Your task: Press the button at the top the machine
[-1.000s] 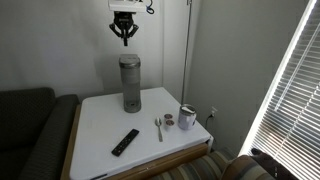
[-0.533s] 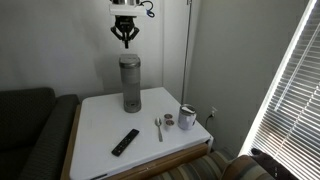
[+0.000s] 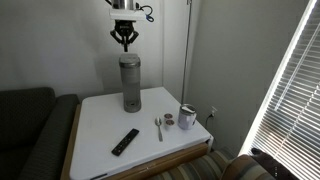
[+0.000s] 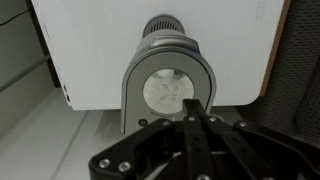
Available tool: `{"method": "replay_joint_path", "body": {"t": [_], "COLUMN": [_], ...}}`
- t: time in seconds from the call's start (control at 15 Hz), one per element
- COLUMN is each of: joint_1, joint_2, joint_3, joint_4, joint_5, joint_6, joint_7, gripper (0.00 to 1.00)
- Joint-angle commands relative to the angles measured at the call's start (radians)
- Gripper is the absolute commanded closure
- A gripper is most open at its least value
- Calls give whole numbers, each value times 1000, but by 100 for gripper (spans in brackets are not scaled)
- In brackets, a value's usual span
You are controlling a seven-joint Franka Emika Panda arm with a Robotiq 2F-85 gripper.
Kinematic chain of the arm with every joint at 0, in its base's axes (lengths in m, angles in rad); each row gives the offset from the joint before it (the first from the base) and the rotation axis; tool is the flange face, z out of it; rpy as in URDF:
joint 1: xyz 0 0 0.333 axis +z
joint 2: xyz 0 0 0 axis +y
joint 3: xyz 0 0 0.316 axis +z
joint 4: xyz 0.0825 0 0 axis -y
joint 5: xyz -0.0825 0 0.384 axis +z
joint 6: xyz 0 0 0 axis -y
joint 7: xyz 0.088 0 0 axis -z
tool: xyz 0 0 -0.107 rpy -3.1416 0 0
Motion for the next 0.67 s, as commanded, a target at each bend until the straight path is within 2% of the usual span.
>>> {"method": "replay_joint_path", "body": {"t": [0.0,0.07,0.13,0.6], "joint_1": [-12,-11,-13,-16], "joint_2": [6,63,19,47], "joint_3": [14,23,18,17], "joint_4": [-17,79,-9,-7], "joint_5": [15,7,18,32], "joint_6": [-2,-39,12,59], "joint_7": [-15,-15,-14,5], "gripper": [100,100,100,100]}}
